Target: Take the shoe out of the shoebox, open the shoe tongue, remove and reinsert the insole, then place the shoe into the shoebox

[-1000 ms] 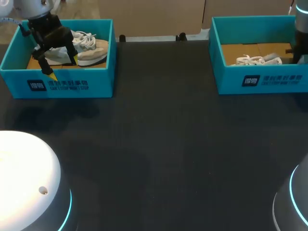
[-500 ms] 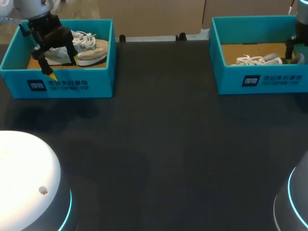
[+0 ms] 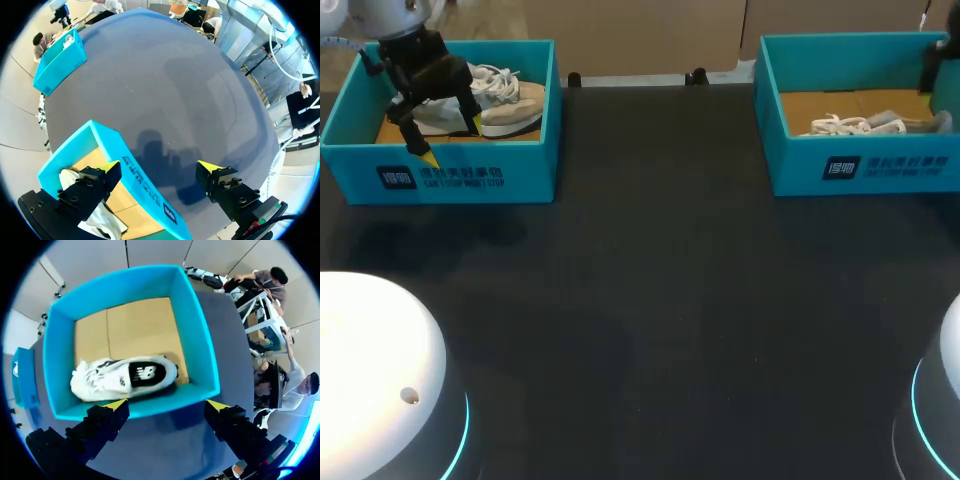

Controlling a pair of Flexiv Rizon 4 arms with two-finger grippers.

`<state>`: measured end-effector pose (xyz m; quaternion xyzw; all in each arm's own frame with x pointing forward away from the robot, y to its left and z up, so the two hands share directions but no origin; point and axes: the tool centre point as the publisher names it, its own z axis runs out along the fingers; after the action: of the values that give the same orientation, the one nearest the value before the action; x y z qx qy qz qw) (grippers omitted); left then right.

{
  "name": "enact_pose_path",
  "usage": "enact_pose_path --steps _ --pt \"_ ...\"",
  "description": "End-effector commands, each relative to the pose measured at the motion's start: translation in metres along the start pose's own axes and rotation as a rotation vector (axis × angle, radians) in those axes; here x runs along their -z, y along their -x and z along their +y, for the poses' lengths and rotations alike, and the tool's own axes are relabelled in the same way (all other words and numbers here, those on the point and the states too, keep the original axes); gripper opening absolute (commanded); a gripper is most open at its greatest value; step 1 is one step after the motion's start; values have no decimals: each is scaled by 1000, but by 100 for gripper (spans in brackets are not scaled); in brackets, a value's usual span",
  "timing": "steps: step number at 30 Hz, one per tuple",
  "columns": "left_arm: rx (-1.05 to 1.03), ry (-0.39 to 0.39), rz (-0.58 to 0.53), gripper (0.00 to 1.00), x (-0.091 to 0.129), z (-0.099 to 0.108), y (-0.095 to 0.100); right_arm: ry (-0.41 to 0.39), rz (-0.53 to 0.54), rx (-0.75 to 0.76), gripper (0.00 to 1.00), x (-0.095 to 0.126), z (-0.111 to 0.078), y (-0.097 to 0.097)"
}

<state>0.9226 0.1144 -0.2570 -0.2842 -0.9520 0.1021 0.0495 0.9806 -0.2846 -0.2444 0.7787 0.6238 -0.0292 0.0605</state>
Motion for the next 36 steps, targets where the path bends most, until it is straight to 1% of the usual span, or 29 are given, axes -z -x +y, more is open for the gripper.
enact_pose_path --steps 1,2,3,5,12,16,22,25,36 --pt "-1 1 3 100 1 0 0 13 35 -3 100 33 -32 2" --pt "-1 1 3 100 1 0 0 0 27 -5 100 36 -37 1" --pt "-1 1 3 100 1 0 0 2 47 -6 100 39 -44 -1" --pt "-1 1 3 100 1 0 0 -5 33 -7 100 43 -55 -4" --pt "-1 1 3 100 1 0 0 -1 49 -24 100 57 -90 -12" --pt "-1 1 3 100 1 0 0 5 58 -33 100 64 -108 -16" --pt "-1 1 3 100 1 0 0 -1 45 -40 100 69 -125 -22" --pt "-1 1 3 100 1 0 0 -3 33 -31 100 69 -133 -27" --pt "-1 1 3 100 1 0 0 -3 33 -31 100 69 -133 -27"
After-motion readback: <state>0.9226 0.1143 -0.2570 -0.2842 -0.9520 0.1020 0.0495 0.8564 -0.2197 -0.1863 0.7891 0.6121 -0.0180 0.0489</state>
